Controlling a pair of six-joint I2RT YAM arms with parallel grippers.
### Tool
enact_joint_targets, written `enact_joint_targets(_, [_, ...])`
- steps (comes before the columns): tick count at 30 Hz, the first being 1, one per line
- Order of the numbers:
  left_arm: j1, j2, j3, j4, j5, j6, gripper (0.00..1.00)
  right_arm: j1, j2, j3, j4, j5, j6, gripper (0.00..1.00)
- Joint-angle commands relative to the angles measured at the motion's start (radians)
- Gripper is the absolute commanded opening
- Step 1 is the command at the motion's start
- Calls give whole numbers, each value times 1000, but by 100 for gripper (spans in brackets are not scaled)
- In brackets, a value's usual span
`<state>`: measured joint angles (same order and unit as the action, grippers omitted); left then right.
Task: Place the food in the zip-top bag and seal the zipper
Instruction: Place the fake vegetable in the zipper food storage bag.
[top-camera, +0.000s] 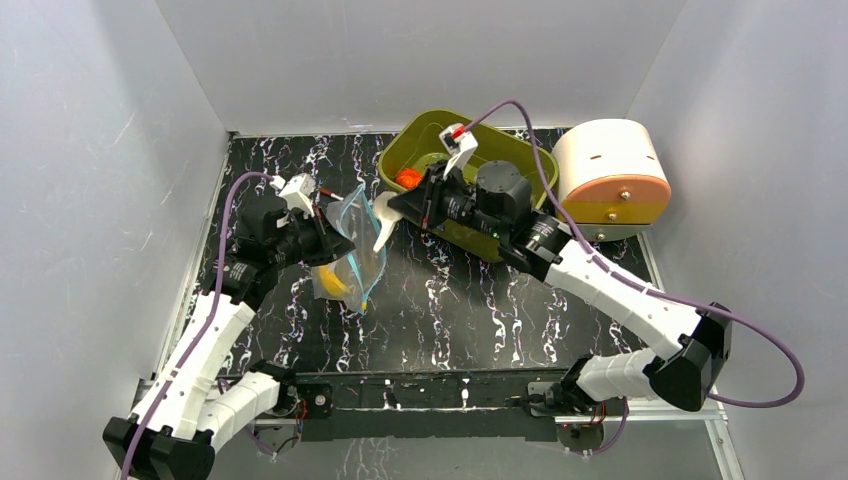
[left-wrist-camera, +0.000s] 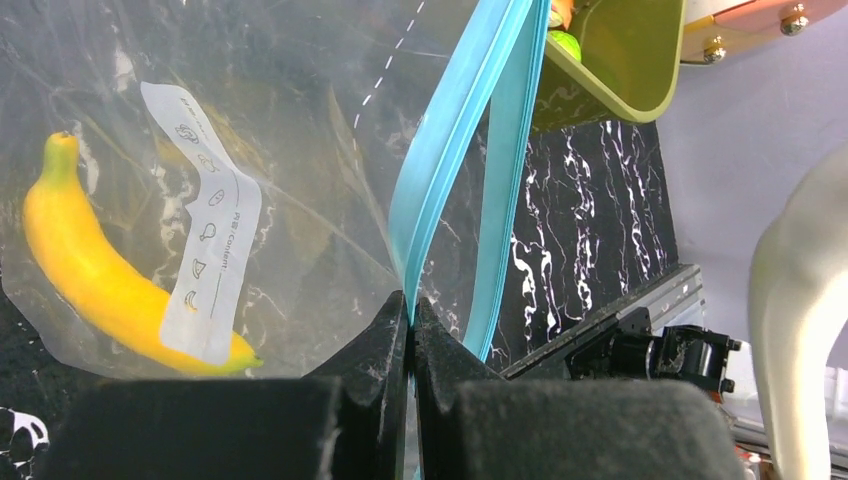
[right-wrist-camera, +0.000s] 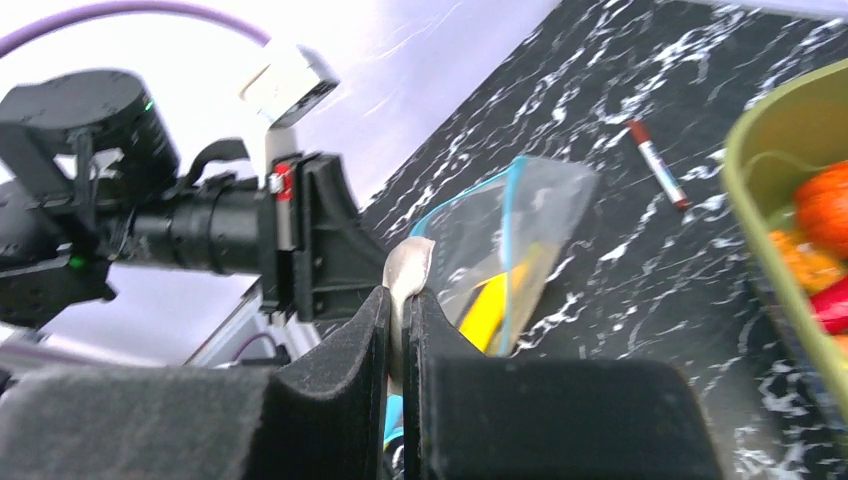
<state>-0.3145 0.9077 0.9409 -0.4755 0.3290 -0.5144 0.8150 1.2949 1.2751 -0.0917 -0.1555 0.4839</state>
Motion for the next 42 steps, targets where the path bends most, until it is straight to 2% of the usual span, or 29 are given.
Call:
enact_joint_targets(1, [-4, -2, 43, 10, 66, -23, 0, 54, -1, -15, 151, -80, 122, 0])
enact_joint_targets(5, [-3, -4, 53, 1, 82, -16, 0, 112, 32, -13, 202, -73, 125, 0])
enact_joint_targets(9, [-3, -10, 69, -13, 92, -23, 0, 135, 65, -1, 164, -7, 73, 0])
enact_joint_targets(30, [-4, -33, 63, -12, 171, 4, 0, 138, 157, 22, -5, 249, -186, 3])
enact_joint_targets(34, [-3, -36, 59, -5, 177, -1, 0, 137, 174, 25, 6, 232, -177, 7])
enact_joint_targets(42, [-3, -39, 43, 9, 187, -17, 0, 138, 211, 46, 10, 228, -169, 22])
